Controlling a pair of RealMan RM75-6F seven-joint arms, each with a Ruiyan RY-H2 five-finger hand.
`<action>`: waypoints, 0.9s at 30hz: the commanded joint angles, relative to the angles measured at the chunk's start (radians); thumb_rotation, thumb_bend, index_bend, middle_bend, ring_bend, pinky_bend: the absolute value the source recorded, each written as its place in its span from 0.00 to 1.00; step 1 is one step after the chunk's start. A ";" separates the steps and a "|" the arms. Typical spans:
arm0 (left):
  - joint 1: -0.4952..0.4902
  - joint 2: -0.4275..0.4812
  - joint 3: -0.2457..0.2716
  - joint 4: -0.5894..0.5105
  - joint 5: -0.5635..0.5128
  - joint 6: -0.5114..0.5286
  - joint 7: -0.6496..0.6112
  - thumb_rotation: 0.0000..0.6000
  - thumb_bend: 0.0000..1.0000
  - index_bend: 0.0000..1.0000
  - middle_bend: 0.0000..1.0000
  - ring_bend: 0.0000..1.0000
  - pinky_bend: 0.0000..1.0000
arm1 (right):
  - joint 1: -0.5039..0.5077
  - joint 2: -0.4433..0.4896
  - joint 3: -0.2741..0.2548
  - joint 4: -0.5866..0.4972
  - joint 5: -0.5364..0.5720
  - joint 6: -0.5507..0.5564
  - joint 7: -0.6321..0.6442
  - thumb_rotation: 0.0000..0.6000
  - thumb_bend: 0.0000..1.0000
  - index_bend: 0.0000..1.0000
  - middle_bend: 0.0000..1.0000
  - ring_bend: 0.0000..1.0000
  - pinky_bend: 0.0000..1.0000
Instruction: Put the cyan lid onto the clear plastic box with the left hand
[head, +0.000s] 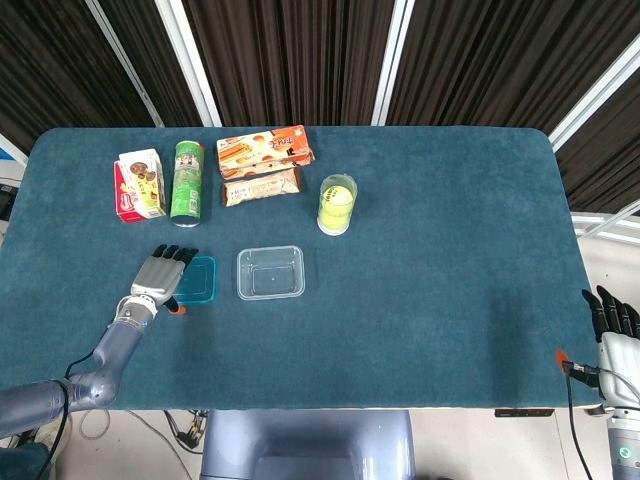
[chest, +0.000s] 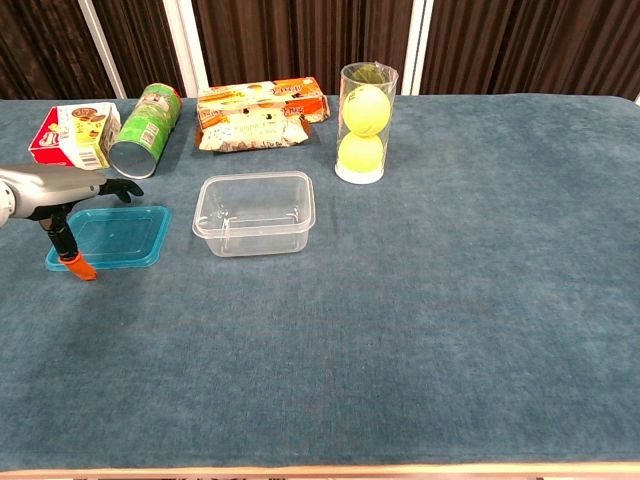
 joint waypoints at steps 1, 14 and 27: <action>-0.001 -0.005 0.002 0.010 -0.004 -0.002 0.000 1.00 0.01 0.00 0.09 0.00 0.01 | 0.000 0.000 0.000 0.000 0.000 -0.001 0.000 1.00 0.29 0.10 0.00 0.00 0.00; -0.008 -0.027 0.009 0.029 0.020 -0.005 0.001 1.00 0.02 0.03 0.21 0.00 0.00 | 0.000 0.000 0.000 0.000 0.001 0.000 0.000 1.00 0.29 0.10 0.00 0.00 0.00; -0.001 -0.032 0.011 0.036 0.035 0.025 0.013 1.00 0.22 0.10 0.38 0.00 0.00 | 0.000 0.000 0.000 -0.001 0.004 -0.002 0.001 1.00 0.29 0.10 0.00 0.00 0.00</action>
